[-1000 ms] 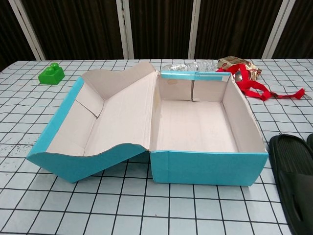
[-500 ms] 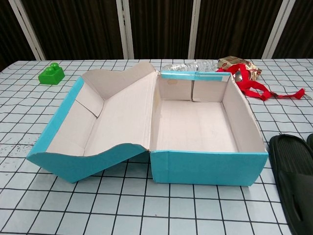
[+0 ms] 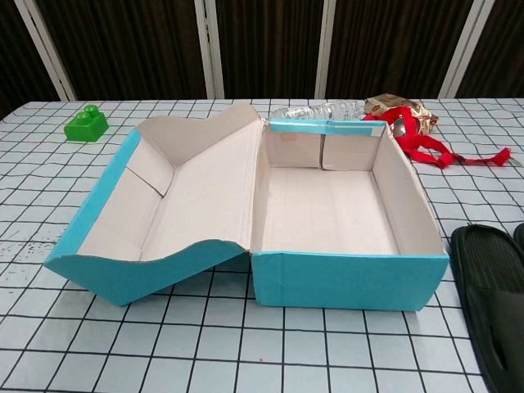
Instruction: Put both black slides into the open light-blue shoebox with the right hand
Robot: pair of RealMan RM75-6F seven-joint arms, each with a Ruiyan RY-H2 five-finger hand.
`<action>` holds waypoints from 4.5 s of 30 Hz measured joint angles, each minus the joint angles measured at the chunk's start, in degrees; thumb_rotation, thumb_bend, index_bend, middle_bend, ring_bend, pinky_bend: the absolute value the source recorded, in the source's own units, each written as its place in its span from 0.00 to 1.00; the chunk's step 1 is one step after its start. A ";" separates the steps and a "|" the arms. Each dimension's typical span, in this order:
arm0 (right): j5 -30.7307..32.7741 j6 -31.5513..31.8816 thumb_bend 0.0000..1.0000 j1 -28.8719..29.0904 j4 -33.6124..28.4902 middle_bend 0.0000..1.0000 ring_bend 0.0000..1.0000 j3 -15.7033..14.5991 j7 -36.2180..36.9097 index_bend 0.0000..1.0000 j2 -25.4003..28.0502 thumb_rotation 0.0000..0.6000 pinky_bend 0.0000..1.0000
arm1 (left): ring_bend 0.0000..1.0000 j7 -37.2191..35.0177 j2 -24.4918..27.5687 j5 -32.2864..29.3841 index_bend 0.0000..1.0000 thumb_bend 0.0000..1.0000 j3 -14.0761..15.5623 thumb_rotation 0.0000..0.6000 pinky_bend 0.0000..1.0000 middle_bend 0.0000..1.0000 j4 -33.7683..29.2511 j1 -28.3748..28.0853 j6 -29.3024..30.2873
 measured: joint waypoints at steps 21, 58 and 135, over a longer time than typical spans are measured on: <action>35.86 -4.47 0.18 25.47 6.58 0.04 0.04 -16.11 -16.76 0.00 -9.94 1.00 0.17 | 0.00 2.96 -1.04 -1.76 0.10 0.17 -0.21 1.00 0.00 0.00 0.25 -0.80 -1.79; 35.12 1.02 0.18 29.59 1.10 0.04 0.04 -20.86 -12.86 0.00 -10.22 1.00 0.16 | 0.00 1.56 -0.15 -2.70 0.10 0.17 -0.34 1.00 0.00 0.00 -0.15 -0.67 -1.75; -7.74 12.63 0.39 15.25 0.19 0.49 0.30 -3.32 24.28 0.49 -2.61 1.00 0.16 | 0.00 -0.50 0.23 -2.26 0.10 0.17 -0.54 1.00 0.00 0.00 0.22 -0.36 -0.56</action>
